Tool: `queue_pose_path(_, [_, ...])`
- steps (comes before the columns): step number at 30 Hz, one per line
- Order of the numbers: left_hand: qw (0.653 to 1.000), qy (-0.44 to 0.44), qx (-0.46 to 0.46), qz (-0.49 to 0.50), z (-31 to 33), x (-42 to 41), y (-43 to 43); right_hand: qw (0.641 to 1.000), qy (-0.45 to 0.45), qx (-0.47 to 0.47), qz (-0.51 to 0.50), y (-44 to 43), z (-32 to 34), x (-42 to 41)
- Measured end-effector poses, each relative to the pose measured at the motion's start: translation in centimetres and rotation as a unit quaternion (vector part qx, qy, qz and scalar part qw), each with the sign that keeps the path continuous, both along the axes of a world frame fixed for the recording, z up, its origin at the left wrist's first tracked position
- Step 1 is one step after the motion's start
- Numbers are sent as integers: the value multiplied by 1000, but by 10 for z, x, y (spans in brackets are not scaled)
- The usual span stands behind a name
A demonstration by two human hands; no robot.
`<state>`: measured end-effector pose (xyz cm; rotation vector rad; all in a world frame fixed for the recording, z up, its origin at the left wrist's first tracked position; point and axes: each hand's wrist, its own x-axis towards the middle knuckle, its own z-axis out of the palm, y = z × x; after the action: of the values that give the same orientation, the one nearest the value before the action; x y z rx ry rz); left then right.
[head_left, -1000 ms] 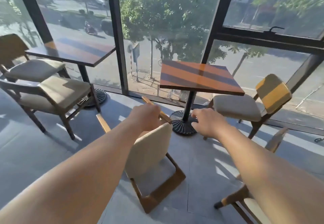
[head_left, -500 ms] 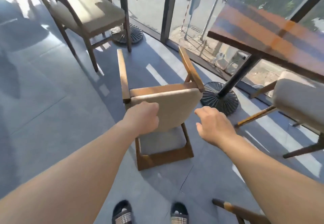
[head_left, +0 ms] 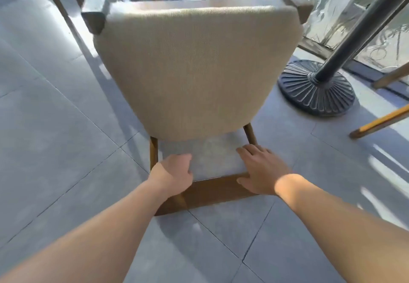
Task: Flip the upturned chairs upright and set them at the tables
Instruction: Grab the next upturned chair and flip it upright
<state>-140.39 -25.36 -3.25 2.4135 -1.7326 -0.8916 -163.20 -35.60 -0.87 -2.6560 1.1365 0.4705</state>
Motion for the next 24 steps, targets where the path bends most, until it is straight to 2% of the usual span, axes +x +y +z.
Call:
queue_pose_path(3, [1000,12,4,-6,-46,1,-5,999,7,16,41,-13,-51,-1])
queue_pose_path(6, [998,29,49,-9,-100,-8,-3,996,33,24,80,-16,-114,-9])
queue_pose_path(9, [998,-1,58,6,-135,-15,3,991,61,36,110,-15,-160,-15])
queue_pose_path(11, [998,-22,55,6,-142,-17,3,991,70,7,115,-15,-178,-20])
queue_pose_path(15, [996,-4,91,12,-144,-13,2,988,92,-14,120,-11,-184,-15])
queue_pose_path(24, [995,-27,89,20,-129,-10,2,988,88,-12,122,-7,-153,-5])
